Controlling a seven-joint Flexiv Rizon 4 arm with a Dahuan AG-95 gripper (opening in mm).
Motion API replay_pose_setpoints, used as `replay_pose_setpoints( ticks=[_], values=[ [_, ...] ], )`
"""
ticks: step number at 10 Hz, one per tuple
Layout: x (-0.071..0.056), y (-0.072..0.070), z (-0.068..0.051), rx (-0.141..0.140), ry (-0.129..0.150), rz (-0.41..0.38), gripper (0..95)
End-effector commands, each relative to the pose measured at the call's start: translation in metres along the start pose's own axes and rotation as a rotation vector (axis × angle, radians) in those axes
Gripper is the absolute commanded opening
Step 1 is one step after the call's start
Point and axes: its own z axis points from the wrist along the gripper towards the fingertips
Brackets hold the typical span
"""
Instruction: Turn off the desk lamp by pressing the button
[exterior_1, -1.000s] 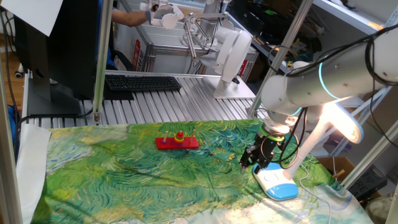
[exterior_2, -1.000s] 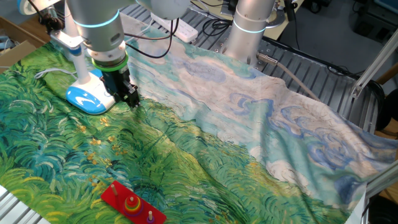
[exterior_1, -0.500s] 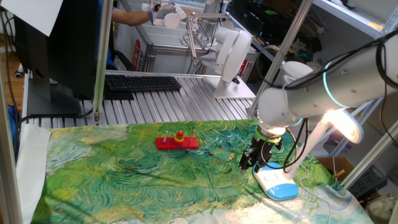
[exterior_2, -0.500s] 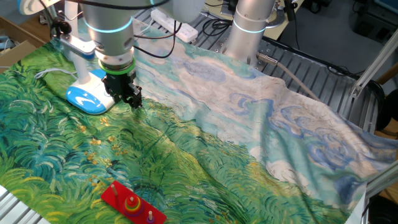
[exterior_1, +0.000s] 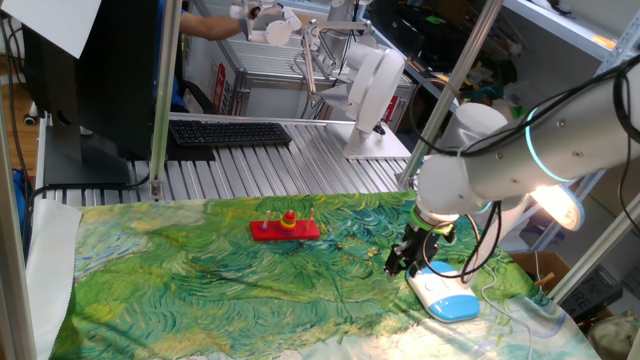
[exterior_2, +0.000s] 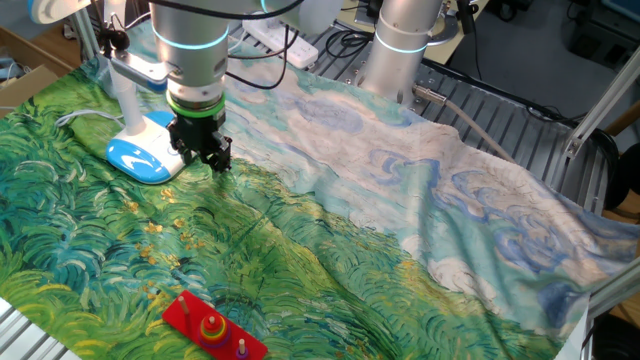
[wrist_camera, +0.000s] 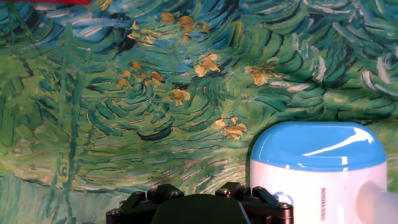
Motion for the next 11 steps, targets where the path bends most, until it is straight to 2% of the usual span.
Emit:
replay_pose_setpoints(
  ticks=[1, 2, 4, 5, 11],
  values=[
    [0.0, -0.001, 0.001, 0.012, 0.001, 0.008, 57.0],
    [0.0, -0.001, 0.001, 0.034, 0.002, 0.015, 57.0],
    [0.0, -0.001, 0.001, 0.145, 0.022, 0.053, 57.0],
    [0.0, -0.002, 0.0, 0.181, 0.026, 0.067, 57.0],
    [0.009, -0.021, -0.008, 0.162, 0.039, 0.062, 57.0]
  ],
)
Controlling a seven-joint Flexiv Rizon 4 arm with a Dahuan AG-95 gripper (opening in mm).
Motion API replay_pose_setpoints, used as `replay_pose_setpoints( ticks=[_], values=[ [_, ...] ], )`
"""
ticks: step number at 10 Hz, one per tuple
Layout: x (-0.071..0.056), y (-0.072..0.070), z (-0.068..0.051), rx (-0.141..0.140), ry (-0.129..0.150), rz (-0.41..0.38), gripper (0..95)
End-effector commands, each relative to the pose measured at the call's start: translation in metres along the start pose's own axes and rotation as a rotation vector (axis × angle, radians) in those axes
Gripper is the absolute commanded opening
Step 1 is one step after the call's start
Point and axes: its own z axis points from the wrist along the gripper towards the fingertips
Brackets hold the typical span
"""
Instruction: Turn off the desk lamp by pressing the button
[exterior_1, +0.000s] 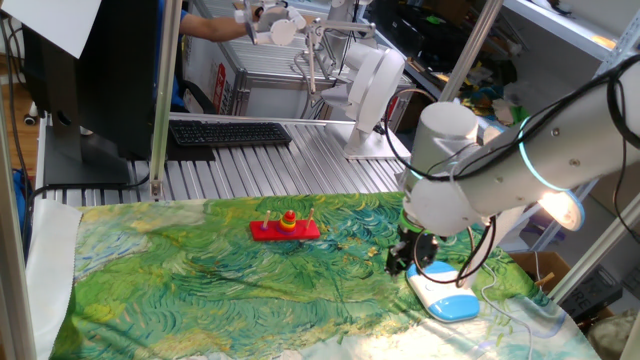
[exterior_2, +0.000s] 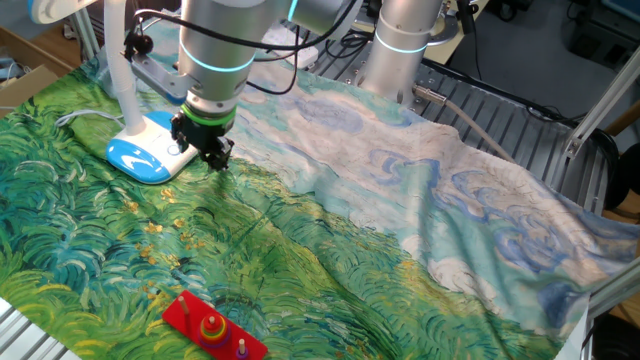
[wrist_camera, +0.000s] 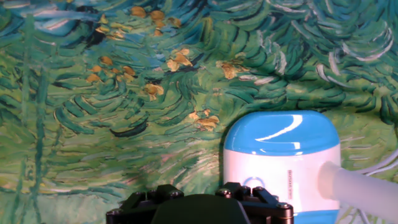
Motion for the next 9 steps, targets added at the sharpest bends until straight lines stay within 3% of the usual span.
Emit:
replay_pose_setpoints(
  ticks=[1, 5, 9],
  values=[
    [-0.003, -0.008, 0.003, -0.025, 0.001, -0.024, 57.0],
    [-0.005, -0.024, 0.01, -0.044, 0.006, -0.035, 57.0],
    [-0.002, -0.03, 0.024, -0.06, -0.001, -0.035, 57.0]
  ],
)
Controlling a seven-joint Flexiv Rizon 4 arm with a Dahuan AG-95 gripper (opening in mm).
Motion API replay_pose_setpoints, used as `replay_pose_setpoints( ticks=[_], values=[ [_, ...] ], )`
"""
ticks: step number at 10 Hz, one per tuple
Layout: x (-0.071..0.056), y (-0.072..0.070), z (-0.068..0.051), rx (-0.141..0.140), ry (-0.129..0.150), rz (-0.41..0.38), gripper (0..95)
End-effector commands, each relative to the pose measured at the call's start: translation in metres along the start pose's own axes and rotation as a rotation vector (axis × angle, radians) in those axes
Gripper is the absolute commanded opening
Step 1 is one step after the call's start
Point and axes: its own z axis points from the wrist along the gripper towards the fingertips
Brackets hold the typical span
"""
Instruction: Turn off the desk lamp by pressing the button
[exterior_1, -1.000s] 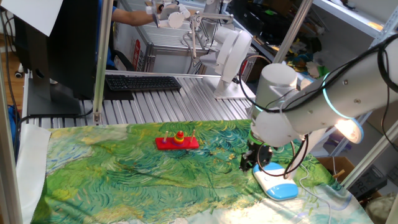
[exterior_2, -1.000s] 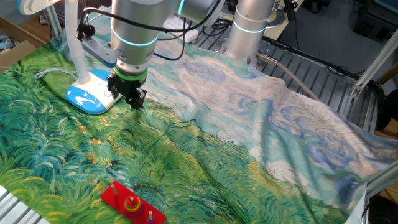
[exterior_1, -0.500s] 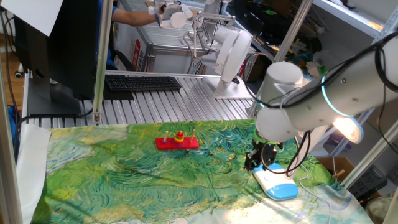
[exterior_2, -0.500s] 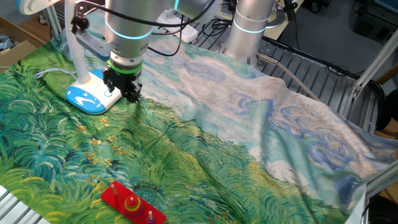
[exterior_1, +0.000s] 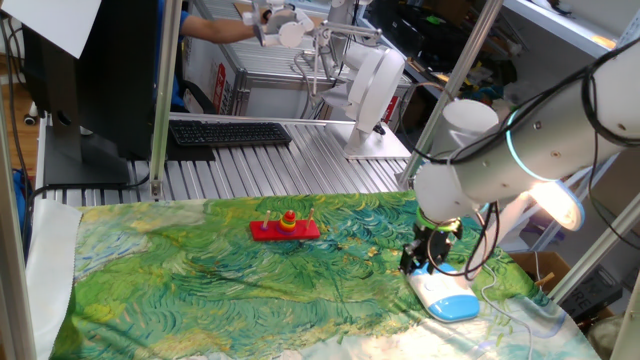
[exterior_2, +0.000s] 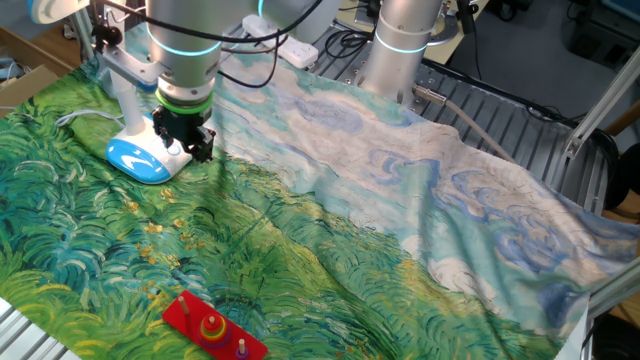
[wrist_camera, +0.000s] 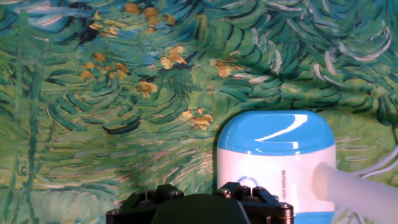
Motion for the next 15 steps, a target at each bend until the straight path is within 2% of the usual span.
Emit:
replay_pose_setpoints(
  ticks=[1, 4, 9, 10, 13, 15],
  values=[
    [0.002, 0.0, 0.007, -0.006, 0.001, 0.006, 57.0],
    [0.012, 0.005, 0.017, -0.01, -0.01, 0.021, 57.0],
    [0.008, 0.0, 0.022, -0.011, -0.021, 0.018, 57.0],
    [0.007, -0.002, 0.024, -0.016, -0.034, 0.015, 76.0],
    [0.007, -0.002, 0.024, -0.028, -0.036, 0.022, 76.0],
    [0.007, -0.001, 0.024, -0.052, -0.036, 0.02, 76.0]
  ],
)
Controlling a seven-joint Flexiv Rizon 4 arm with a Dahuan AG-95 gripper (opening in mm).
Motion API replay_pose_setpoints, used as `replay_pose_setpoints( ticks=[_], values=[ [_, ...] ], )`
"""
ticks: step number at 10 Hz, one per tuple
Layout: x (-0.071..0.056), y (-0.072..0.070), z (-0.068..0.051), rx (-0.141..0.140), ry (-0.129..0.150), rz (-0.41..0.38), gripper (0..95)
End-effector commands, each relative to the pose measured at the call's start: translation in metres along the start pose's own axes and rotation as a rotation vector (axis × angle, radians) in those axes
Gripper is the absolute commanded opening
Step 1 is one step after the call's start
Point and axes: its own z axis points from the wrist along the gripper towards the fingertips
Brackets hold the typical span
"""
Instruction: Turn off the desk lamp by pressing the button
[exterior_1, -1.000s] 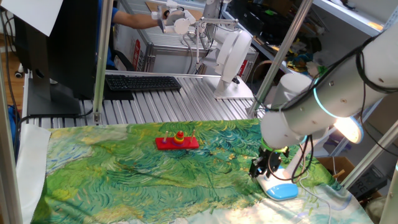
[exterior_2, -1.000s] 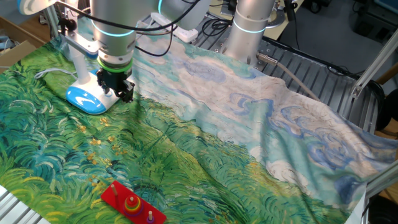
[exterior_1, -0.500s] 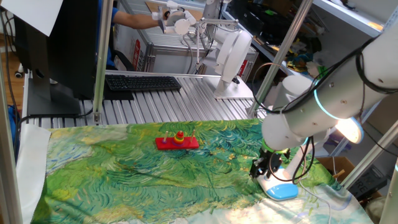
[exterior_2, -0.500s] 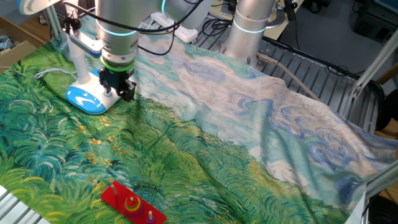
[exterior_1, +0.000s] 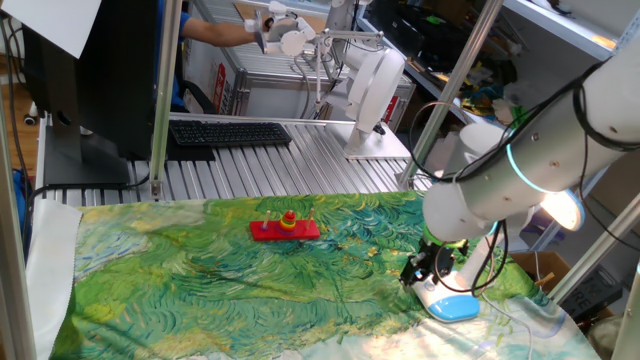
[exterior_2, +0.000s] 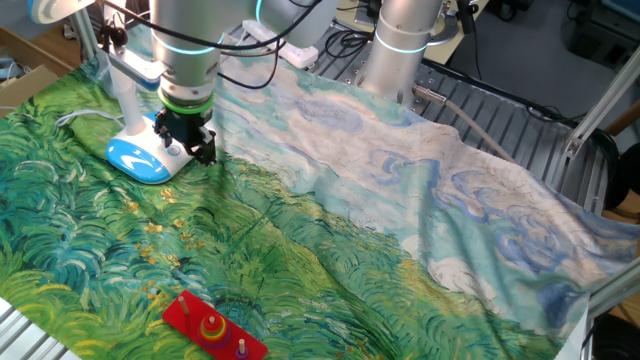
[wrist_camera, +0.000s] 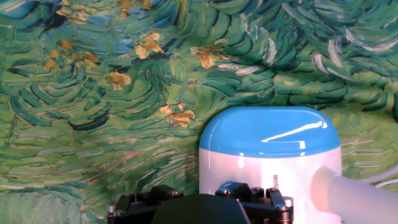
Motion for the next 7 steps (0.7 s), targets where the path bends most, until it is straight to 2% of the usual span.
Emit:
replay_pose_setpoints(
  ticks=[1, 2, 4, 7],
  values=[
    [-0.001, 0.003, 0.002, -0.03, 0.001, 0.0, 76.0],
    [0.001, 0.005, 0.004, -0.051, 0.002, 0.01, 76.0],
    [0.007, 0.015, 0.006, -0.052, -0.001, 0.025, 76.0],
    [0.008, 0.027, -0.011, -0.039, 0.012, 0.041, 76.0]
  ],
)
